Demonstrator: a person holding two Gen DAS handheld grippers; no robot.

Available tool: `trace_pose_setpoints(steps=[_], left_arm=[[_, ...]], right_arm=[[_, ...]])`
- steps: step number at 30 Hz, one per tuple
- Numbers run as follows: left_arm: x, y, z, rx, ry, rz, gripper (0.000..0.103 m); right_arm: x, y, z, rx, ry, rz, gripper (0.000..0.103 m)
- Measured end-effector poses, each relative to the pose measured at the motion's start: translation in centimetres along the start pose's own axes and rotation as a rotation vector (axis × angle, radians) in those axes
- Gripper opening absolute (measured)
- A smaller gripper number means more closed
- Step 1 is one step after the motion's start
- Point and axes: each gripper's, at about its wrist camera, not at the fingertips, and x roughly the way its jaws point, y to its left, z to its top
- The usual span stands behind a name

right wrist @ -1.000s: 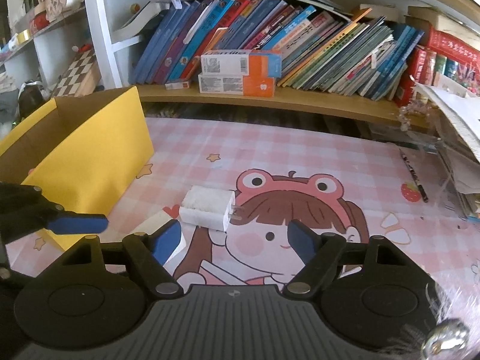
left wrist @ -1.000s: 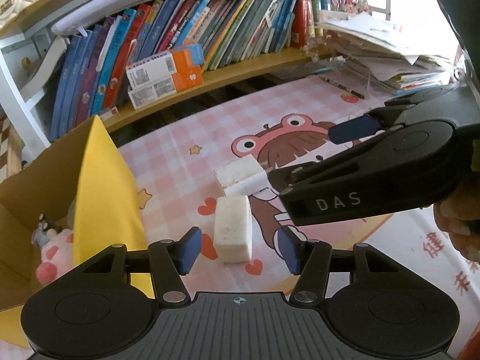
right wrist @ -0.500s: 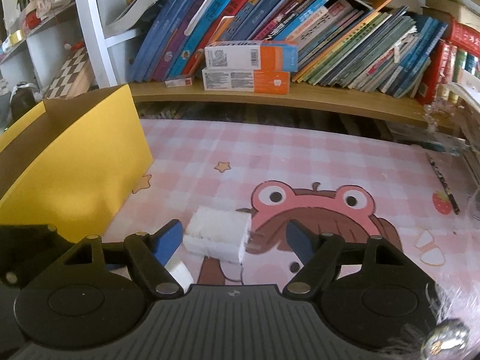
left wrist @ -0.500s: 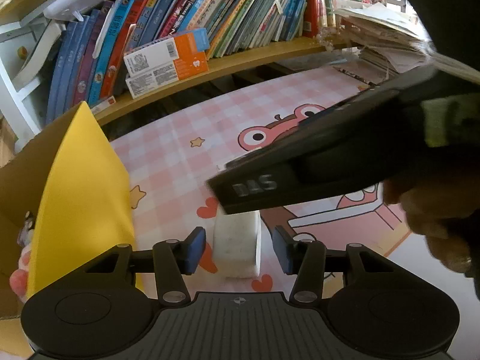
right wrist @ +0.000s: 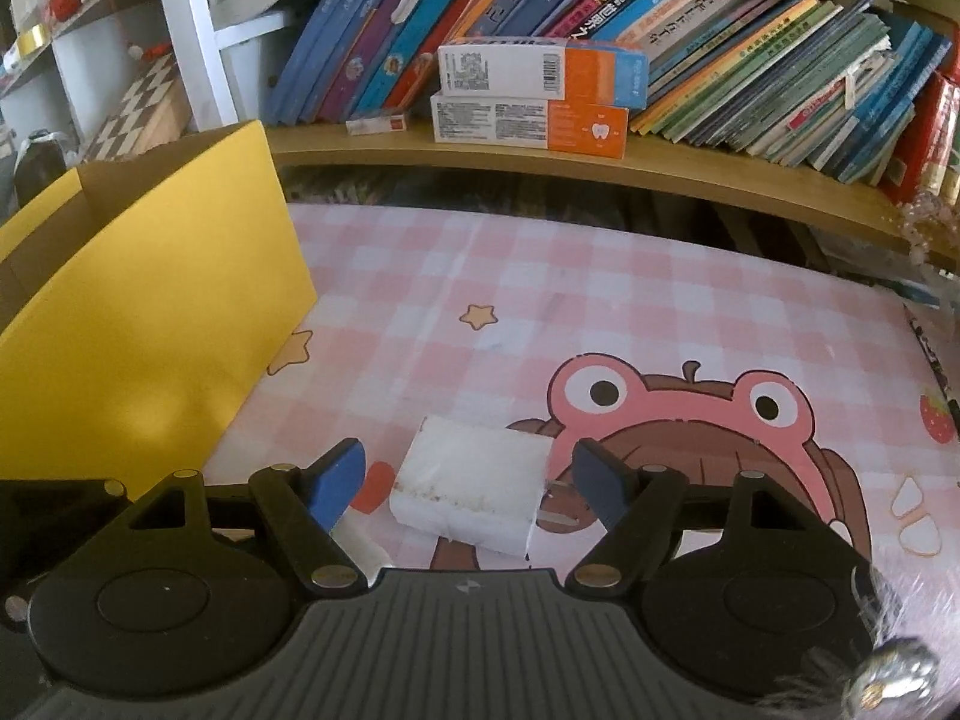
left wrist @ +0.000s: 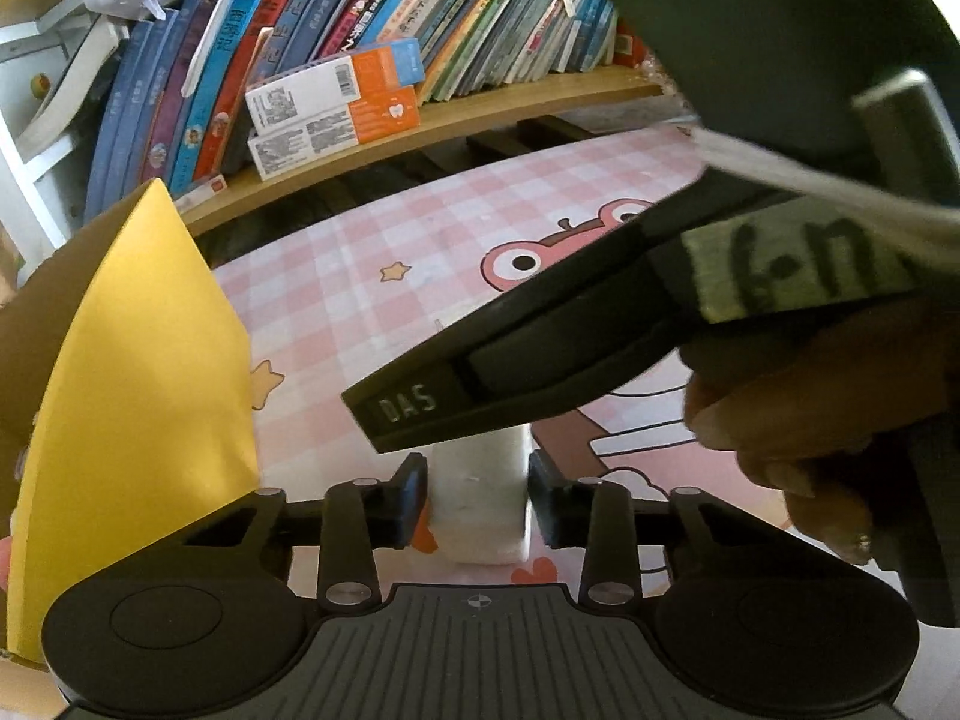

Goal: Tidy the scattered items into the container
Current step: 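Close the left tool on one white block while the right tool grasps the other, then lift and carry both white blocks over the yellow box with both tools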

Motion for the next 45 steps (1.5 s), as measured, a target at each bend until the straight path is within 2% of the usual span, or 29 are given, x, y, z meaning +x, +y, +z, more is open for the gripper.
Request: trace_pose_setpoints(steps=[7,9,16,31,45], left_arm=[[0.1,0.0,0.0,-0.001,0.000,-0.008,0.030],[0.1,-0.1,0.0,-0.001,0.000,-0.010,0.029],[-0.2,0.2,-0.1,-0.003,0.011,-0.021,0.026],[-4.1,-0.8,-0.8,0.016,-0.037,-0.016,0.024],[-7.7,-1.6,-2.4,0.032,-0.079,-0.034,0.024]], right_arm=[[0.3,0.9,-0.2,-0.071,0.000,-0.050,0.068],[0.2,1.0,-0.3,-0.093,0.001,-0.055,0.054],[-0.3,0.8,-0.4,-0.076,0.001,-0.051,0.053],[-5.1,0.9,-1.2,-0.054,-0.061,-0.087,0.051],[-8.8,1.3,-3.5,0.004,-0.083,-0.125,0.051]])
